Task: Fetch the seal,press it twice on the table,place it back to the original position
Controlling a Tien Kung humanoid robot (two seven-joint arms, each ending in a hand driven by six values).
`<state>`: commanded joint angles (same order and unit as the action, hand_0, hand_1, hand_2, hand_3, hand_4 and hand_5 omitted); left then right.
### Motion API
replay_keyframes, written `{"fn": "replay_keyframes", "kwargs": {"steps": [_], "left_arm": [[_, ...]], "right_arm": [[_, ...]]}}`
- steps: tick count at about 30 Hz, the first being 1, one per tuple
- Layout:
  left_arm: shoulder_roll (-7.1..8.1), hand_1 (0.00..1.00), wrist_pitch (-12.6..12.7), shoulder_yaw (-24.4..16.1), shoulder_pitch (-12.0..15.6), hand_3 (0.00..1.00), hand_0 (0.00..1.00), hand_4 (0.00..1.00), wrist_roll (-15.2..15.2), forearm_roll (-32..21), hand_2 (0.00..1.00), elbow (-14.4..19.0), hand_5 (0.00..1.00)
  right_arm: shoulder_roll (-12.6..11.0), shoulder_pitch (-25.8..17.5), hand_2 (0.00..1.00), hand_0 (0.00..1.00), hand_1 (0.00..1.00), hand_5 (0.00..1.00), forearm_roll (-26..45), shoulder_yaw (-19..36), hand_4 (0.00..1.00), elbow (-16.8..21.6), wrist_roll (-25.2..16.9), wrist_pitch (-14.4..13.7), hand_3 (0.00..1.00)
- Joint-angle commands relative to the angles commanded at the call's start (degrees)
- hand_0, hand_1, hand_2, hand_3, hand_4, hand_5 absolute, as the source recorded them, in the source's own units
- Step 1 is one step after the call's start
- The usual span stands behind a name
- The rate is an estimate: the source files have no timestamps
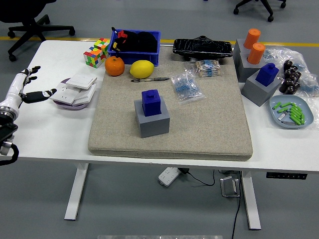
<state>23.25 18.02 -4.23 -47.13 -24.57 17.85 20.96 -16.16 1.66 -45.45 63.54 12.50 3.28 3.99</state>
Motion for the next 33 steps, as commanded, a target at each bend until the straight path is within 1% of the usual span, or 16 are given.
{"fn": "replay_keyframes", "kwargs": {"steps": [3, 8, 20, 21, 33], "left_arm": [[0.16, 0.862, -0.12, 0.28, 0.17, 0.872, 0.886, 0.852, 0.29, -0.44, 0.85, -0.74, 0.103], [0.28, 0.862, 0.14, -0.47, 0.33, 0.872, 0.886, 0.852, 0.46, 1.03, 0.85, -0.44, 0.103], [0.22, 0.864, 0.7, -0.38, 0.39, 0.868, 0.883, 0.846, 0.05, 0.88, 0.854, -0.79, 0.105], [0.19, 0.868, 0.82, -0.44, 0.32, 0.869, 0.885, 0.844, -0.05, 0.94, 0.871, -0.75, 0.109], [0.22, 0.869, 1.07, -1.4, -0.68, 0.867, 0.884, 0.839, -0.31, 1.4, 0.873, 0.62, 0.112]], "right_arm": [[0.1, -0.07, 0.647, 0.721, 0.681, 0.516, -0.1, 0.31, 0.717, 0.02, 0.02, 0.03, 0.614], [0.37, -0.38, 0.647, 0.721, 0.681, 0.516, -0.21, 0.67, 0.717, 0.02, 0.05, 0.1, 0.614], [0.34, -0.05, 0.647, 0.721, 0.681, 0.516, -0.15, 0.76, 0.716, 0.15, 0.11, 0.09, 0.614], [0.33, -0.07, 0.647, 0.721, 0.681, 0.516, -0.15, 0.75, 0.717, 0.14, 0.13, 0.11, 0.614], [0.26, 0.2, 0.647, 0.721, 0.681, 0.516, -0.2, 1.16, 0.716, 0.19, 0.2, 0.15, 0.615]]}}
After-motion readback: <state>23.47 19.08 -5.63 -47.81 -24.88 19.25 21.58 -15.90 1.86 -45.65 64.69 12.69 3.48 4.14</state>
